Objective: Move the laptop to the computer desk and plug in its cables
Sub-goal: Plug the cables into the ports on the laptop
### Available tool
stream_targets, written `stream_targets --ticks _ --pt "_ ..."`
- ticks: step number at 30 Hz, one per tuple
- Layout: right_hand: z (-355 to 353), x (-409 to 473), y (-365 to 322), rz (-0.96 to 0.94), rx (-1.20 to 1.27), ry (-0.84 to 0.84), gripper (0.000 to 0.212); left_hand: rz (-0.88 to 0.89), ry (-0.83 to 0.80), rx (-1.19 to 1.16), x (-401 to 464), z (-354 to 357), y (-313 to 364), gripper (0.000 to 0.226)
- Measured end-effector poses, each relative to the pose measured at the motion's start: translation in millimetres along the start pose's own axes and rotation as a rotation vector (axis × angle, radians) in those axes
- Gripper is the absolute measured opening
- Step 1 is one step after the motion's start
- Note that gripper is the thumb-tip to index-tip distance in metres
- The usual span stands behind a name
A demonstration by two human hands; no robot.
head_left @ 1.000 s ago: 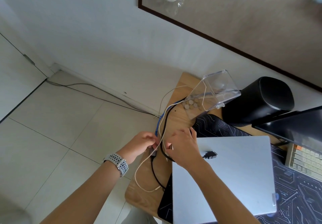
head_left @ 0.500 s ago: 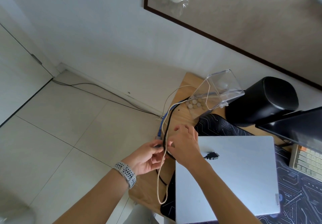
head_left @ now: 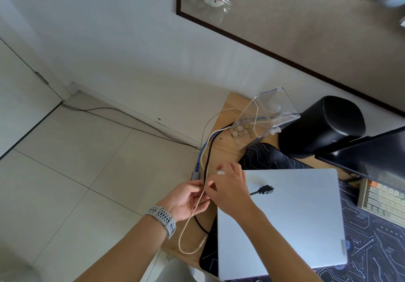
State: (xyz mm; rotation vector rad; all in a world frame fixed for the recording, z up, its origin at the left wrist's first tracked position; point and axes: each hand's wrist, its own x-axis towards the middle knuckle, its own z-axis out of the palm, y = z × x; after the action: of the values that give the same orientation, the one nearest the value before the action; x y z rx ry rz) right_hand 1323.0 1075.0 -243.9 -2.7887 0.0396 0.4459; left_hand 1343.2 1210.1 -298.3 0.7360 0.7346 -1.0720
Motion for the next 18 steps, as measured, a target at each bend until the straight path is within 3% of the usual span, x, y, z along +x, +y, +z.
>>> stream_targets --ticks 3,8,11,18 --pt "2.2 -3.9 -0.5 -0.003 -0.108 0.016 0.027 0.020 -0.001 0.024 -2.2 2.6 -1.5 0.050" --pt "8.3 -6.0 -4.3 0.017 -0.202 0.104 0.021 0.067 0.053 0.094 -4.7 6.5 0.4 0.028" --pt "10.7 -5.2 -8.4 0.035 -0.227 0.110 0.028 0.106 0.101 0.158 -3.4 7.5 -0.4 0.017" --pt "9.5 -5.8 -8.7 0.043 -0.151 0.107 0.039 0.164 0.136 0.232 -10.9 13.1 0.1 0.012"
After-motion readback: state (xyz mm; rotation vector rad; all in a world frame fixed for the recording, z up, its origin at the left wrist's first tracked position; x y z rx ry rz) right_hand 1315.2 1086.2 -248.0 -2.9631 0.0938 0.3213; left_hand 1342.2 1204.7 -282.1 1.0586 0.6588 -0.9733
